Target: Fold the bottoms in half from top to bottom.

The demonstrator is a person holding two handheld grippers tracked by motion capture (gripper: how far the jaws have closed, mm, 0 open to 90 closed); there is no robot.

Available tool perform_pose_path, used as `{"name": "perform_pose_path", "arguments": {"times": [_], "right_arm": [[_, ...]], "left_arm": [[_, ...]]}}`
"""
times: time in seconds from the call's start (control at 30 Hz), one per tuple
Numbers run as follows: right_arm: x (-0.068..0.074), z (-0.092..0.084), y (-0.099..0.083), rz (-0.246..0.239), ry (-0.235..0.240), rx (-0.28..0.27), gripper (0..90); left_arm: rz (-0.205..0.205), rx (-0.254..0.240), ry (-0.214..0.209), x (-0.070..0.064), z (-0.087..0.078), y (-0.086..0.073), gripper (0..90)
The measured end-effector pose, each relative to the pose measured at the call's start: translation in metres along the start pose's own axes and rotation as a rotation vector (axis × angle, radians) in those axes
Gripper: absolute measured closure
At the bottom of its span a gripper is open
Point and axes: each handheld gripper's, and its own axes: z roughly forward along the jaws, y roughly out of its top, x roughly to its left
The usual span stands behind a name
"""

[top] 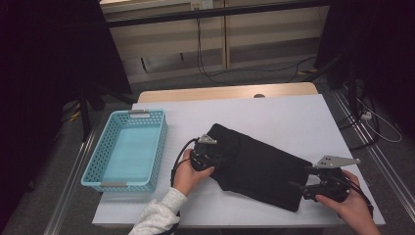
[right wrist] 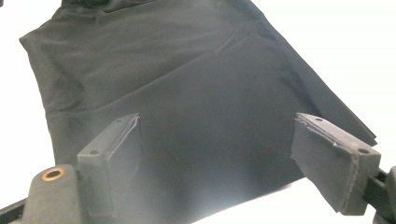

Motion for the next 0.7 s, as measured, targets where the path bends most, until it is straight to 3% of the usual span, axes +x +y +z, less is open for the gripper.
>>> {"name": "perform_pose_path", "arguments": {"times": [0.23, 0.37, 0.7], "right_arm": [[0.001, 0.001, 0.000, -0.004, 0.002, 0.003, 17.0], [0.001, 0.000, 0.000, -0.003, 0.001, 0.004, 17.0], [0.001, 0.001, 0.000, -0.004, 0.006, 0.000, 16.9]], "left_arm": [[-0.013, -0.006, -0.020, -0.003, -0.004, 0.005, 87.3], [-0.045, -0.024, -0.037, -0.003, -0.006, 0.006, 87.6], [-0.075, -0.050, -0.060, -0.004, -0.010, 0.012, 88.3]]}}
